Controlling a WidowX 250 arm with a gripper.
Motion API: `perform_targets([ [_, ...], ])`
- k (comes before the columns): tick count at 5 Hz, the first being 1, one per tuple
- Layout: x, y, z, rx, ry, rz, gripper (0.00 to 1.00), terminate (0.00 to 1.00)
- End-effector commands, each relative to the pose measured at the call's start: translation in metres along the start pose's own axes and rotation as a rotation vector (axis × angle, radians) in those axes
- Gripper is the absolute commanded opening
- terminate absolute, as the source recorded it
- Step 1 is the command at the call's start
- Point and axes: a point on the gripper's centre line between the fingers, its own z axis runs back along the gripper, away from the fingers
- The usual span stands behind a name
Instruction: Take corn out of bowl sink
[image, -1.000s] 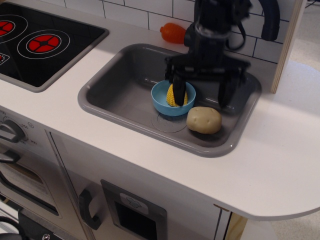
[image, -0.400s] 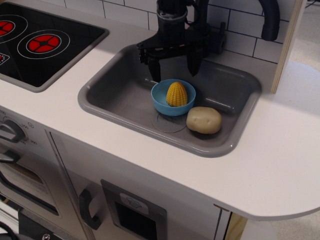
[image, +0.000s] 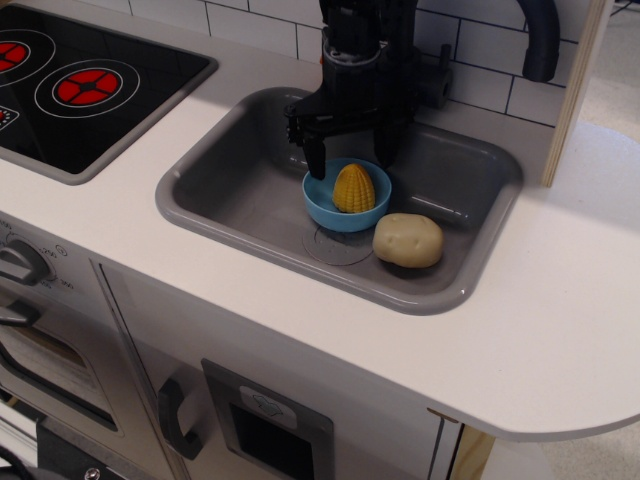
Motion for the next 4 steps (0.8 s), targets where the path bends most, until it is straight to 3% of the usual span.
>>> perform_targets([
  [1, 0.008, -0.007, 0.01, -0.003, -0.061, -0.056, 1.0, 0.0],
  [2, 0.006, -0.009, 0.011, -0.003, -0.079, -0.051, 0.0, 0.0],
  [3, 0.008, -0.011, 0.018, -0.014, -0.125, -0.023, 0.0, 0.0],
  [4, 0.012, -0.016, 0.04, -0.063, -0.178, 0.041, 0.0, 0.0],
])
